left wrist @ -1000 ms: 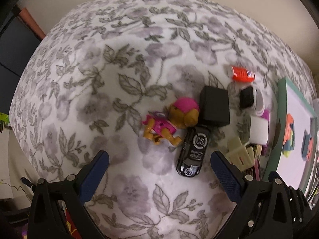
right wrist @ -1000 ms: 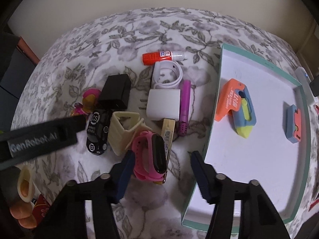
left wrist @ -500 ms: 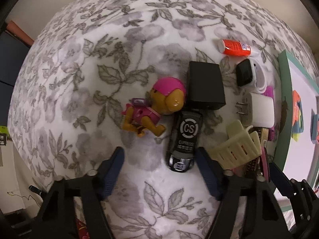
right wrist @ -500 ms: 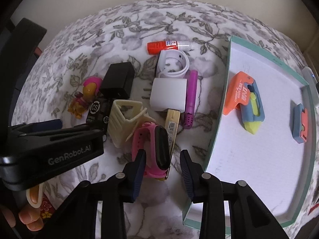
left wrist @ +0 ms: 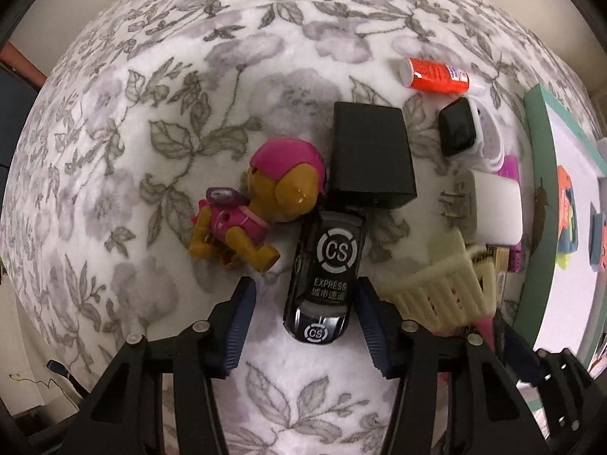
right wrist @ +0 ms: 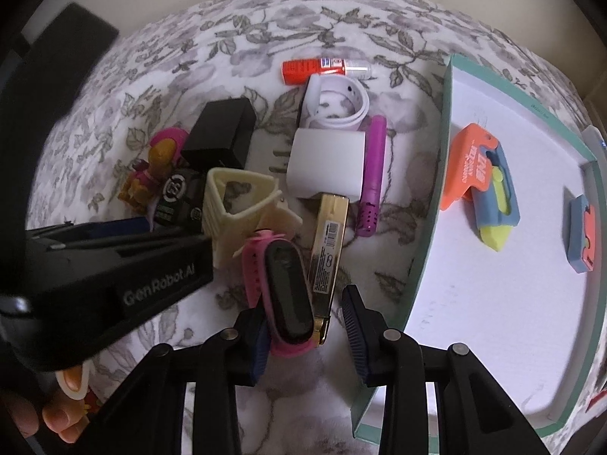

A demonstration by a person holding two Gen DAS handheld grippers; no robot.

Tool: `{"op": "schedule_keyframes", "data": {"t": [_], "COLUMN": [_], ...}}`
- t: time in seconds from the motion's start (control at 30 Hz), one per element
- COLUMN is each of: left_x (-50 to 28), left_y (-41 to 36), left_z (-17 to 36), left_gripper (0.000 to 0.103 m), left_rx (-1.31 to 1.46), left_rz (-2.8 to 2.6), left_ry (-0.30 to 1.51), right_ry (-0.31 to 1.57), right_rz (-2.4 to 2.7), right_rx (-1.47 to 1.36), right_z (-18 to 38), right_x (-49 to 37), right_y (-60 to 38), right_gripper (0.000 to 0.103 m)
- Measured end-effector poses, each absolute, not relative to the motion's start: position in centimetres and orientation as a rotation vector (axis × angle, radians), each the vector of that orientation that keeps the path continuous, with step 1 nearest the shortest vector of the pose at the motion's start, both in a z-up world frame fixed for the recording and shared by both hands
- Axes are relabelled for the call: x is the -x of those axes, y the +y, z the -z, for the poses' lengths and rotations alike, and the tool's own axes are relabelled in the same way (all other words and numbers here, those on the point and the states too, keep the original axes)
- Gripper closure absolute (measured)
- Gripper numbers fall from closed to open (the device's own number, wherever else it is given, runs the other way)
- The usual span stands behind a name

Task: Organize rigid objects
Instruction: 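Grasp black CS toy car with left gripper while right gripper grasps pink watch band, then carry car and watch band into the tray and open both grippers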

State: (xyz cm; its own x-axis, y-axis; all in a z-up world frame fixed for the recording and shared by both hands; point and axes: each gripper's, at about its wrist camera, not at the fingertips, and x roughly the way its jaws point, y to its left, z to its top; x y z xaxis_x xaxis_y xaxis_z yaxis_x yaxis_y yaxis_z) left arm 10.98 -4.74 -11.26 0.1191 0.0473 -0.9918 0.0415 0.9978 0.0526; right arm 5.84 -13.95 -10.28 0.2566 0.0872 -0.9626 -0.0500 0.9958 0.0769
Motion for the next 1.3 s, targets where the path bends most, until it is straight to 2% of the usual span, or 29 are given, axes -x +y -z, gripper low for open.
{"op": "schedule_keyframes", "data": {"t": [0.13,0.27,0.3,0.47,1.07,1.3], "left_x": [-12.0,-11.9,-11.8,-11.9,-11.0,-11.2], "left_y": [-3.9,-4.2,-4.4,-4.7,-3.5,-3.2], "left_z": [11.7,11.1,11.0,10.8,3.9,3.1], "left_gripper": [0.048,0.065,0.066,0.066,0.068,0.068], "left_rx": [-0.07,-0.082,-0.089,-0.084,-0.021,-0.007], "left_rz": [0.0,0.034,0.039,0.034,0.064,0.071], "left_ry": [1.452,1.445,1.443,1.438,1.275,1.24], "right_ry": [1.303,1.286,1.281,1.277,1.186,1.184], "right_rz": [-0.098,-0.095,-0.096,-0.093,-0.083,-0.082], "right_rx": [-0.024,-0.011,-0.013,-0.019,-0.102,-0.096], "right_z": [10.2,9.9,9.8,9.6,6.2,6.1], "right_x": [-5.8,-6.0,-6.0,-6.2,-5.3,-5.2], "right_y": [-13.8,-13.5,-13.5,-13.9,-16.4,-16.3], "right_gripper": [0.071,0.077,0.078,0.084,0.085,0.085]}}
